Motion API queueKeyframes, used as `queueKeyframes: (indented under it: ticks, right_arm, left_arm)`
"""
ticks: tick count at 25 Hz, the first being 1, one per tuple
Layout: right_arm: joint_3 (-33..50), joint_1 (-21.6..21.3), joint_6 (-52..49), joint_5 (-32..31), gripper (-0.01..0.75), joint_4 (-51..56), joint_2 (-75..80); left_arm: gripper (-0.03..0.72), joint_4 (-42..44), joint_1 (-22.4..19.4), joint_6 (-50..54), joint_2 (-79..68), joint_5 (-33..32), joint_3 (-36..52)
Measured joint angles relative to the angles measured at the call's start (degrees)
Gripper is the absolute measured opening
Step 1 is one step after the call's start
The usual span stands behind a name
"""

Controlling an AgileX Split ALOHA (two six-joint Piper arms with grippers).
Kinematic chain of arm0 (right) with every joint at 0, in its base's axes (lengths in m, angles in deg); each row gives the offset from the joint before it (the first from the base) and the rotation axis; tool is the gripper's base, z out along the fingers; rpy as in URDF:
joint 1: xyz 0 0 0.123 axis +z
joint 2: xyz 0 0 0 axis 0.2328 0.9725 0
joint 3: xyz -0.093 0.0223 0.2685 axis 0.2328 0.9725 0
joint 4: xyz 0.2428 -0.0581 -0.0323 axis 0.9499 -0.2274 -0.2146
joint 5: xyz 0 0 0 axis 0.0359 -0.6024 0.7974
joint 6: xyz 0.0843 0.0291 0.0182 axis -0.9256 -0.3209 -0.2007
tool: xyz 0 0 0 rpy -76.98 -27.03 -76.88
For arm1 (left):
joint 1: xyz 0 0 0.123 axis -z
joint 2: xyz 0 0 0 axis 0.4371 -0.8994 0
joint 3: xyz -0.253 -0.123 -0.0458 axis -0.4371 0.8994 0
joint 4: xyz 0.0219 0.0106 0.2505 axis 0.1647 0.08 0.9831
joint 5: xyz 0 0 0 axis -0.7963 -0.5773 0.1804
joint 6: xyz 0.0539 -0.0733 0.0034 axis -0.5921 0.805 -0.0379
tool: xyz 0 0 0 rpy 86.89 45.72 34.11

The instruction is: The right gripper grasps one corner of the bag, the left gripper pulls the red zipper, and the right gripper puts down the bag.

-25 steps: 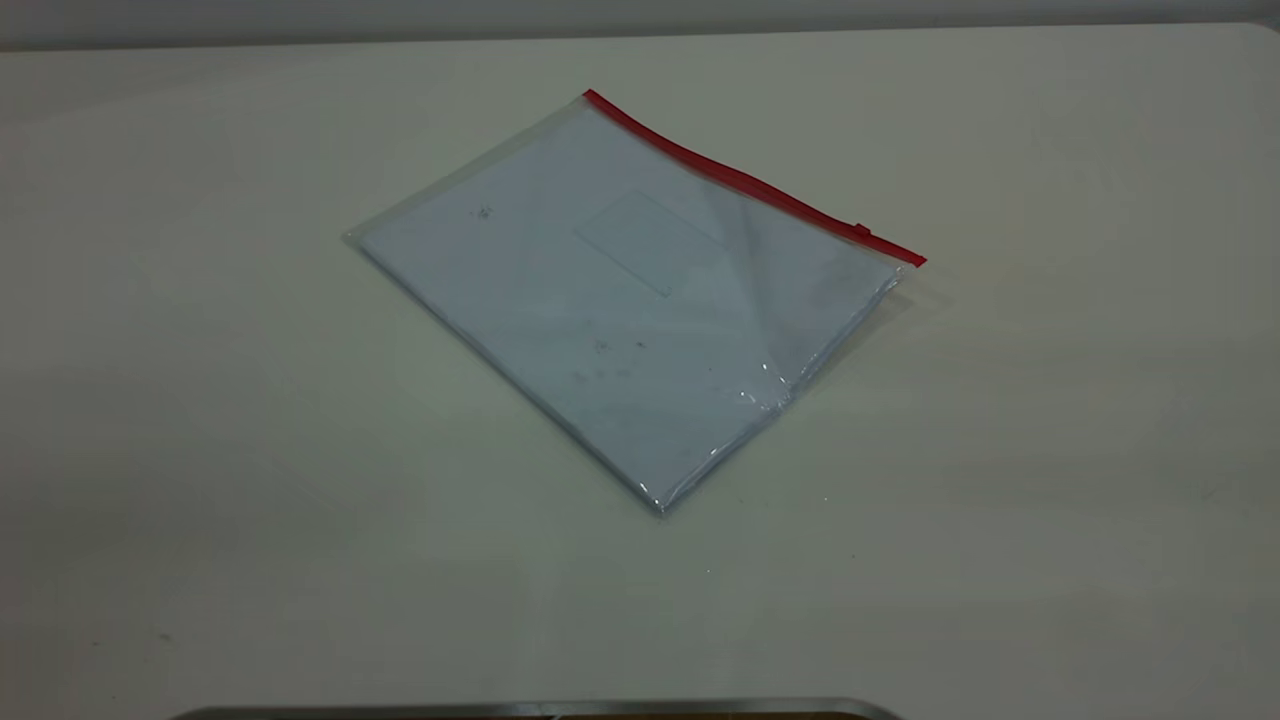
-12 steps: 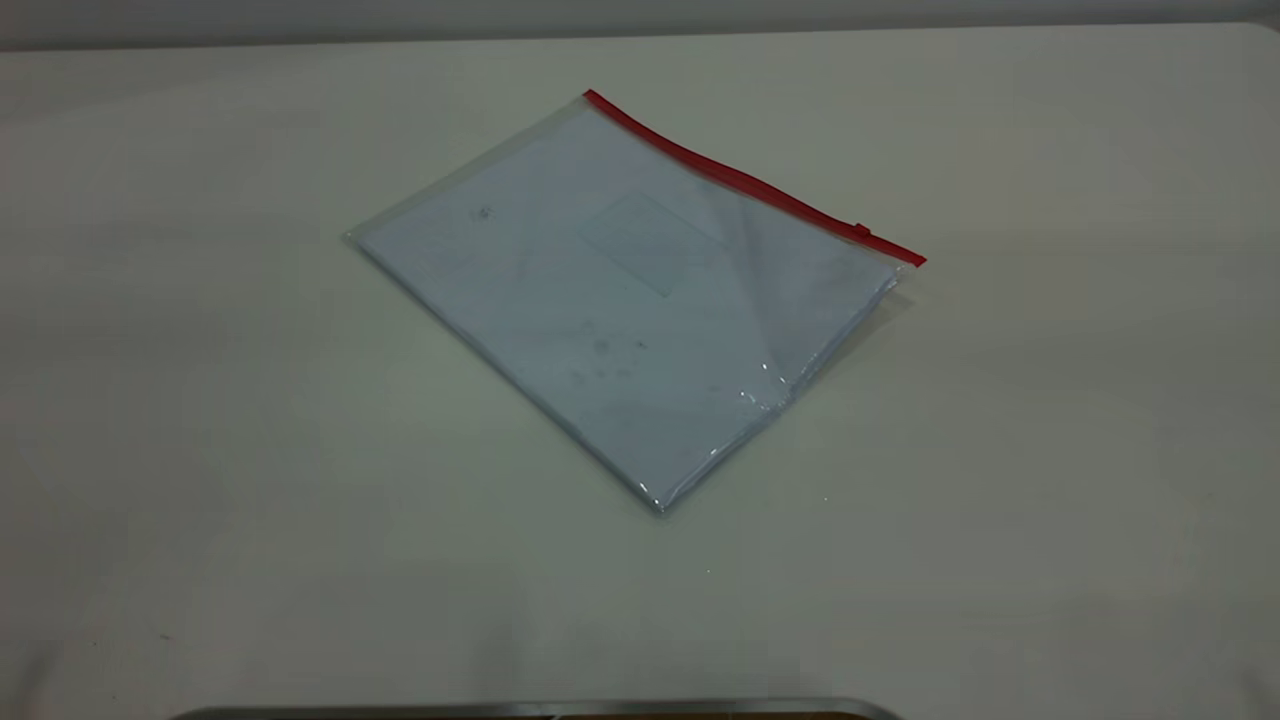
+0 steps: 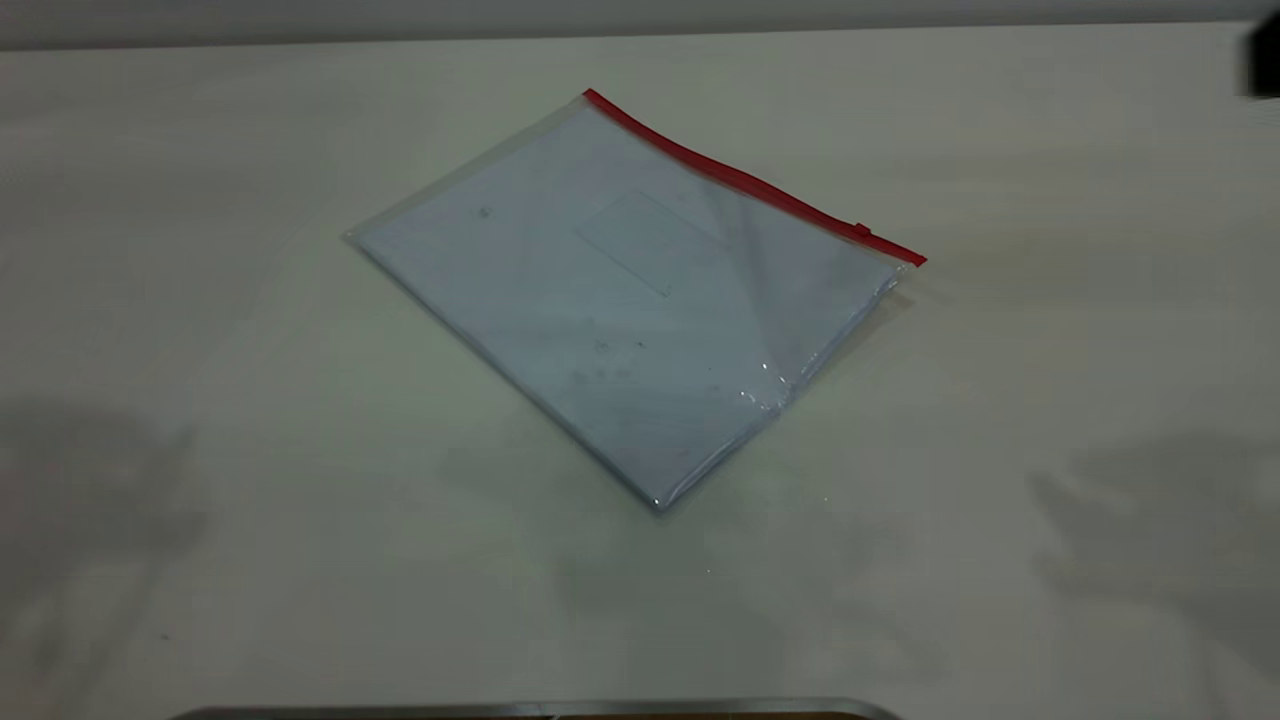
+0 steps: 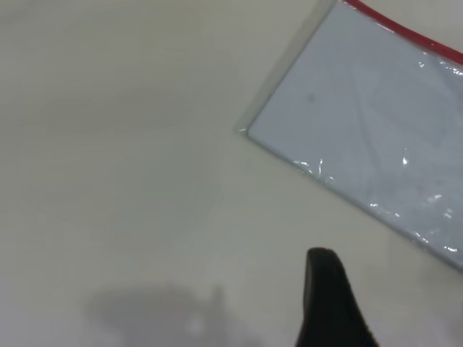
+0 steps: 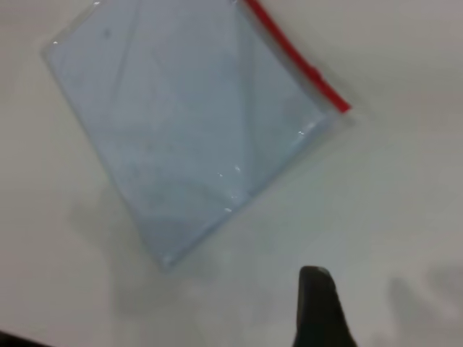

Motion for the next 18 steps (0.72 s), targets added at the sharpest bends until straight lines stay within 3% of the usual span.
queueKeyframes:
  ticks: [7,13,18]
  right_arm:
    - [-5.59,0.0,36.59,1.61,0.518,37.26,24.0]
    - [-14.35,0.0,43.26,-6.08,0.516,41.91,40.55]
    - [-21.89,0.0,44.89,-7.99,0.516,42.51,51.37]
  left_arm:
    - [0.497,-8.24,0.0,-8.9,-13.07,2.18,-6.14]
    - [0.497,-14.55,0.0,-14.17,-19.73,2.76,-9.7]
    - [0.497,-16.72,0.0,-16.73,-21.4,2.87,-10.01]
